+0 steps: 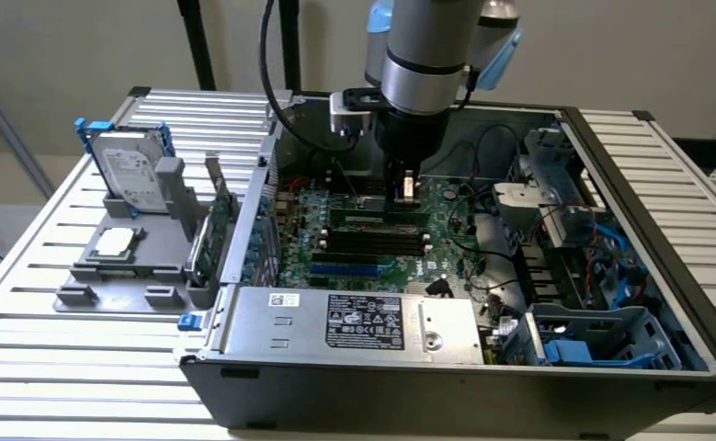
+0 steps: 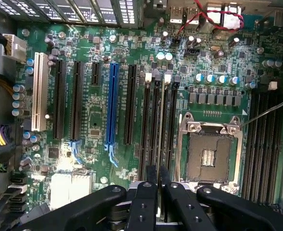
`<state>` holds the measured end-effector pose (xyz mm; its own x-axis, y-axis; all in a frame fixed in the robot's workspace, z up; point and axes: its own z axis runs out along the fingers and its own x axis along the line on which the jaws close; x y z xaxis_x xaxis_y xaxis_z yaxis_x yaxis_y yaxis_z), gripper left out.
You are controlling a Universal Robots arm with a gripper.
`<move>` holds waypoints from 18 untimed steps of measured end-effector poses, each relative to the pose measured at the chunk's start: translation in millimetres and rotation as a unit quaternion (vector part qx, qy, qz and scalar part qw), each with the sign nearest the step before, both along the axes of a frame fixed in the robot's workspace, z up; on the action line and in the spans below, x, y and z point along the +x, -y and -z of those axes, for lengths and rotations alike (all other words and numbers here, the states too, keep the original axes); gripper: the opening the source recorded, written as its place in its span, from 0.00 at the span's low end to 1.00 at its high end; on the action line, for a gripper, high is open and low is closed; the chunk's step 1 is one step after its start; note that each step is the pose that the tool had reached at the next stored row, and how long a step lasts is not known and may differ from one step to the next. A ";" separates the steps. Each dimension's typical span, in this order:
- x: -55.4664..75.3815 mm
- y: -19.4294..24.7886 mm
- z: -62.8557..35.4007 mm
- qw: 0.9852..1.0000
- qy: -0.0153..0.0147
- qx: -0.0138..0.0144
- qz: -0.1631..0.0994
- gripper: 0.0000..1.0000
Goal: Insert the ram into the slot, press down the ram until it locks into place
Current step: 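Insert the ram into the slot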
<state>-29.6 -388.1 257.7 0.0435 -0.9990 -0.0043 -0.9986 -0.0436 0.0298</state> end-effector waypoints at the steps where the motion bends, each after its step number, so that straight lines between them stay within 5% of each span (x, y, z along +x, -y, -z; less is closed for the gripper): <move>1: -1.1 0.0 0.5 1.000 0.001 -0.002 0.000 0.13; 4: -3.2 0.0 3.0 1.000 0.004 -0.007 0.000 0.13; 13: -3.4 0.0 14.3 1.000 0.004 -0.018 0.001 0.13; 18: -2.4 0.0 17.7 1.000 -0.001 -0.021 0.002 0.13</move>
